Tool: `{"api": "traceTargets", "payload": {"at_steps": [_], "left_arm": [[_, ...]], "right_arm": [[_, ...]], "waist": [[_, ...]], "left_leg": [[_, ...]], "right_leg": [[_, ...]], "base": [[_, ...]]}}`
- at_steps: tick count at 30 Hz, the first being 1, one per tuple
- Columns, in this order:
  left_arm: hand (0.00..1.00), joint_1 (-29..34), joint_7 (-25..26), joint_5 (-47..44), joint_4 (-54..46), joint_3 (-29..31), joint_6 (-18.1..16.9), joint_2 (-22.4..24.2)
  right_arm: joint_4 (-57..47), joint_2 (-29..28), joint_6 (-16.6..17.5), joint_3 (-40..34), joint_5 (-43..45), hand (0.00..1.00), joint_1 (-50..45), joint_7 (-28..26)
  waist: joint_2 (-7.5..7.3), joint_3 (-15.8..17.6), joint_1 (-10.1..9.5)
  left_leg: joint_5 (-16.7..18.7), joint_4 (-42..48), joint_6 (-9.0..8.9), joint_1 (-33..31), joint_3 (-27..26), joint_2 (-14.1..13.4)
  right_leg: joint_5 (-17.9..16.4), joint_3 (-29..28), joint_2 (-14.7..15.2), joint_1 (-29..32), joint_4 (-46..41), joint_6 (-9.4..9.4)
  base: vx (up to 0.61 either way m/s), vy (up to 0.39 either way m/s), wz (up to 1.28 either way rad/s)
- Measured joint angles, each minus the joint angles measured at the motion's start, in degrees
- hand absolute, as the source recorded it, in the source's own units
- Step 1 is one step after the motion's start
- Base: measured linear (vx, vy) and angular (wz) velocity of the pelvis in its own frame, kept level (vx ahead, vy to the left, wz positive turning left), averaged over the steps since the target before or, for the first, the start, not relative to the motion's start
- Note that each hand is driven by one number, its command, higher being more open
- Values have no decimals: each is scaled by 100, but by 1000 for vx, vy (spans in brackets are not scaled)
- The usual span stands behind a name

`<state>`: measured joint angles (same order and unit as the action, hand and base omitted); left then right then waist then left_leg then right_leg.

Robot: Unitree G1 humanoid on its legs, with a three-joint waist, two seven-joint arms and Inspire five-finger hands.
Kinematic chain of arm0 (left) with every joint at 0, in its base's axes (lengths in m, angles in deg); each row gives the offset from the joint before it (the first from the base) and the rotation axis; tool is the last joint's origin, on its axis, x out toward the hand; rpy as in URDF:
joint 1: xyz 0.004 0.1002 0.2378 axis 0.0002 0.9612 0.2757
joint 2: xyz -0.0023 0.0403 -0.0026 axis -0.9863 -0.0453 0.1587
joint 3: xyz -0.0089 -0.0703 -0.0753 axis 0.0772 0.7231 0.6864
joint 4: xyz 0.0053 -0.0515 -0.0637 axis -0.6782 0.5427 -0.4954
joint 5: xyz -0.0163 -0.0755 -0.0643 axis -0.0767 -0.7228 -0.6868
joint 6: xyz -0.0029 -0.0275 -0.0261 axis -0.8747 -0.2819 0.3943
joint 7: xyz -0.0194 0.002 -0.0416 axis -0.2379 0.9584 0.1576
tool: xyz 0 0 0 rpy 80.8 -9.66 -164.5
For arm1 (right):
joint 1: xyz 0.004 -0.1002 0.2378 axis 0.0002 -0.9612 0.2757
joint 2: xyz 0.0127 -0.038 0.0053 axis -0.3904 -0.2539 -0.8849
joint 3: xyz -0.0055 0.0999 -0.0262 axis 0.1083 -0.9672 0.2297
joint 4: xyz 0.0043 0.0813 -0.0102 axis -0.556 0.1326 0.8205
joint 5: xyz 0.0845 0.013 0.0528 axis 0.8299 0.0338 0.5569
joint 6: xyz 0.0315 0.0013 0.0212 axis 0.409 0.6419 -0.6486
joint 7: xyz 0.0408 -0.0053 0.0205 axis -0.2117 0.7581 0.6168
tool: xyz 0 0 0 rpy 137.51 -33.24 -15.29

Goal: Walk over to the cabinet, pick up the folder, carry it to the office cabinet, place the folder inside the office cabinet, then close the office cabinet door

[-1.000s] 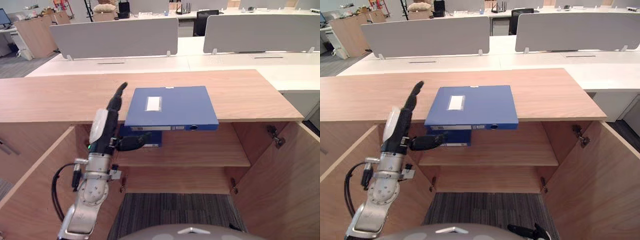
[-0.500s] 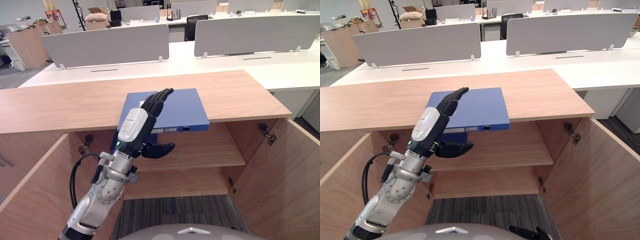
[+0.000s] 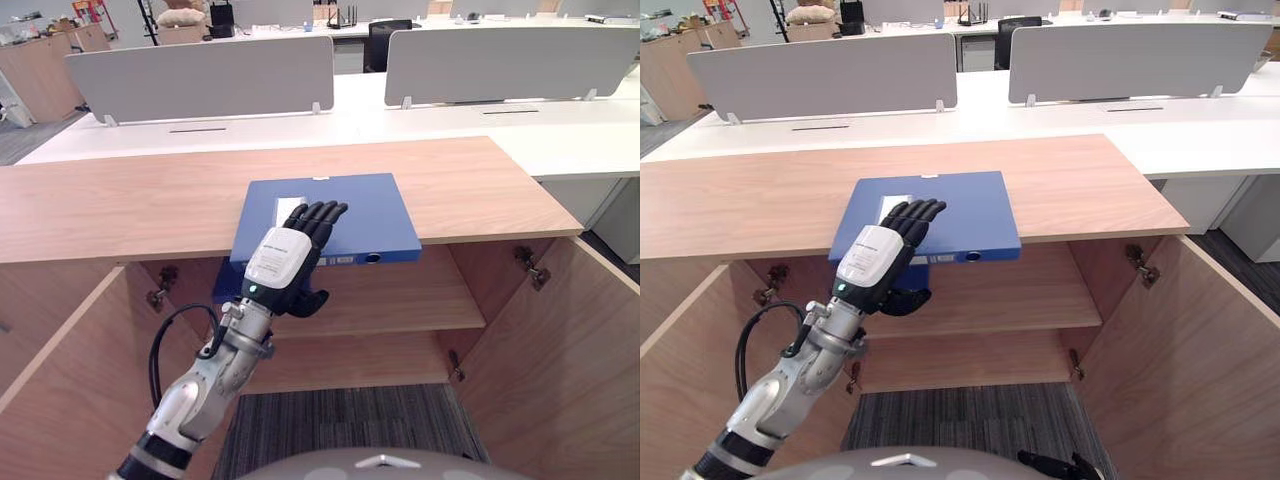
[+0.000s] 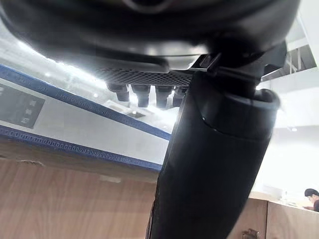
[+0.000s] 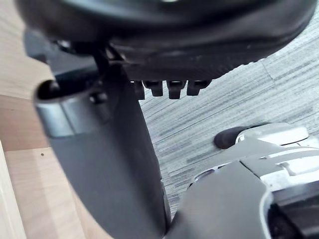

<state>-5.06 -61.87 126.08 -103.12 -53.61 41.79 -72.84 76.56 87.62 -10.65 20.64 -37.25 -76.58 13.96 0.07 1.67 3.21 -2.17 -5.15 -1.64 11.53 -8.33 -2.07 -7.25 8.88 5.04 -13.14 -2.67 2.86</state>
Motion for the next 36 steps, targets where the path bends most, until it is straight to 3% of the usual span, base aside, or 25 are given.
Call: {"api": "traceTargets", "payload": {"at_steps": [13, 24, 32, 36], "left_arm": [[0, -205, 446, 342, 257, 166, 136, 356], [0, -180, 491, 293, 205, 424, 158, 701], [0, 100, 377, -537, -353, 406, 144, 1022], [0, 128, 265, -1428, -921, 24, 8, 1214]], "right_arm": [[2, -3, -41, -1, 98, 100, -1, -3], [-9, -3, -42, 8, 104, 100, 5, -17], [-34, -10, -30, 229, 131, 100, 22, -14], [-37, 0, 3, 364, 326, 100, 24, 6]], "waist": [[6, -1, 46], [13, 7, 57], [29, 1, 58], [58, -16, 56]], "left_leg": [[40, -22, -6, -2, -68, 0], [99, -20, -17, 4, -148, 0], [140, 7, -6, 6, -210, 0], [162, 7, -2, 2, -257, -1]], "right_leg": [[52, -80, 0, -1, 91, 3], [66, -151, -2, -2, 159, 13], [70, -228, 3, 10, 180, 16], [71, -288, 6, 46, 160, 19]], "base": [[-3, -2, -2], [1, -2, -2], [4, -3, -4], [-16, -3, -7]]}}
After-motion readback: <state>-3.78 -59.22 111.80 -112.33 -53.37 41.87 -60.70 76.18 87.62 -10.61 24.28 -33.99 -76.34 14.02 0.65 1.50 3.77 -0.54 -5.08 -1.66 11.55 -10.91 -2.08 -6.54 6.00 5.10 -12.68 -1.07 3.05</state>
